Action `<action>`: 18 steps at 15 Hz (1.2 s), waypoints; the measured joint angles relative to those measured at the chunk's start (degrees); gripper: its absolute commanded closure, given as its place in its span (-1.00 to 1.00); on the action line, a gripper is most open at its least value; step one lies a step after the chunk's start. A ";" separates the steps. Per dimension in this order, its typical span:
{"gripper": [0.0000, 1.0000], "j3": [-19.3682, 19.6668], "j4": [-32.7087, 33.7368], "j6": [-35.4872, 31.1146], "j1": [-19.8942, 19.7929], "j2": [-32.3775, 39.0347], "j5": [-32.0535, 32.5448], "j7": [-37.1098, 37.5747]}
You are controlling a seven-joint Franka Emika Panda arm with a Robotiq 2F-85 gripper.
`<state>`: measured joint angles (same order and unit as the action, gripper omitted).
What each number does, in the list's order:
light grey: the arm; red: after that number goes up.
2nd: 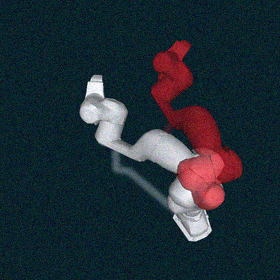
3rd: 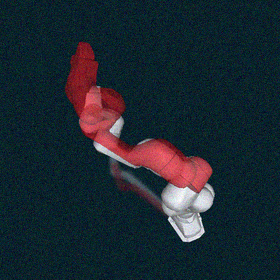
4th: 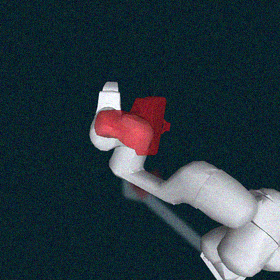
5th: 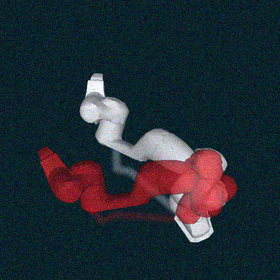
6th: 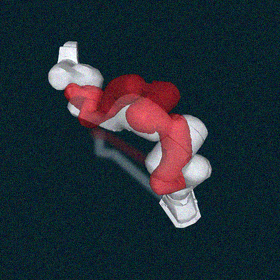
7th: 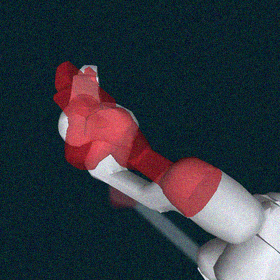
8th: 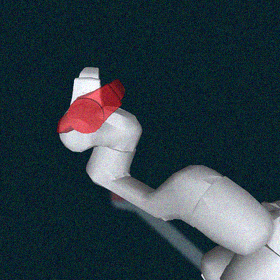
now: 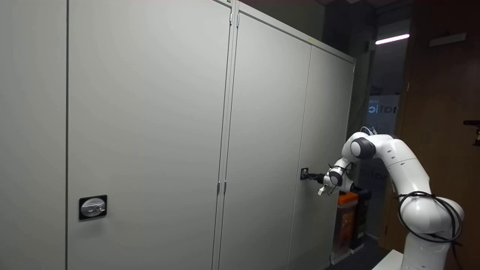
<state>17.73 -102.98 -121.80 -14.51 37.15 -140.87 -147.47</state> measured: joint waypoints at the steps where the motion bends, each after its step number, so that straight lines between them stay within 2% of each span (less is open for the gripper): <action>1: 0.84 0.00 0.00 -0.01 0.00 0.00 0.00 0.04; 7: 0.84 -0.03 0.00 -0.01 0.00 0.00 0.00 1.39; 18: 0.84 -0.09 0.00 -0.01 -0.01 -0.01 0.03 9.69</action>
<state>17.64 -102.98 -121.81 -14.51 37.14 -140.84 -137.78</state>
